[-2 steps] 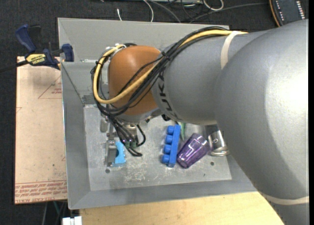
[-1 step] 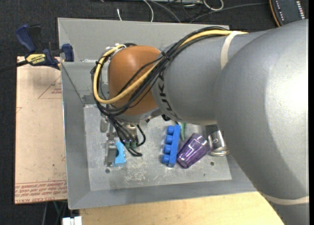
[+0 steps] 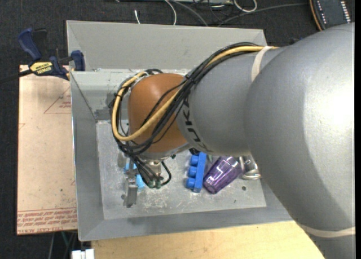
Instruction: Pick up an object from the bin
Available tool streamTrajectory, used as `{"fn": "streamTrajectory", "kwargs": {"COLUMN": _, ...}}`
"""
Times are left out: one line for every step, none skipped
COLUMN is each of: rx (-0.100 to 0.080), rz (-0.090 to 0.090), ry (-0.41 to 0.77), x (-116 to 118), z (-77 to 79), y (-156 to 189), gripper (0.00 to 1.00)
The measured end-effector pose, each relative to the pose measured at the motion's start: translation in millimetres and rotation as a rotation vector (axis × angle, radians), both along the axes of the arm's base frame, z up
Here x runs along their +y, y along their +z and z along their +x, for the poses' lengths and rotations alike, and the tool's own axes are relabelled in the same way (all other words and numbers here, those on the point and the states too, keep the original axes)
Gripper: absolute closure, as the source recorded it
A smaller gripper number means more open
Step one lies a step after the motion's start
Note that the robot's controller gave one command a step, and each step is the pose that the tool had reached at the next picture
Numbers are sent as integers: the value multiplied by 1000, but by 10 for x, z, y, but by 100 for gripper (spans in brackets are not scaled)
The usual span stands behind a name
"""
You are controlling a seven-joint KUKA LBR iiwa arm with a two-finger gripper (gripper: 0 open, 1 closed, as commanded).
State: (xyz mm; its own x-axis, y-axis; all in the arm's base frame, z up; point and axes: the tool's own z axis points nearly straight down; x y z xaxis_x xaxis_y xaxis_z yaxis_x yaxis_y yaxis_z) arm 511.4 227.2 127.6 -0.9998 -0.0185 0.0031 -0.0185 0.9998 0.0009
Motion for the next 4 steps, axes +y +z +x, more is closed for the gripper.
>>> {"fn": "streamTrajectory", "kwargs": {"rx": -8, "rz": 3, "ry": 133, "x": -397, "z": 36, "y": -119, "gripper": 0}}
{"fn": "streamTrajectory", "kwargs": {"rx": -2, "rz": 2, "ry": 13, "x": -262, "z": 4, "y": 764, "gripper": 0}}
{"fn": "streamTrajectory", "kwargs": {"rx": 3, "rz": -3, "ry": 102, "x": -434, "z": 100, "y": 894, "gripper": 0}}
{"fn": "streamTrajectory", "kwargs": {"rx": -8, "rz": 6, "ry": -32, "x": -220, "z": 174, "y": 788, "gripper": 0}}
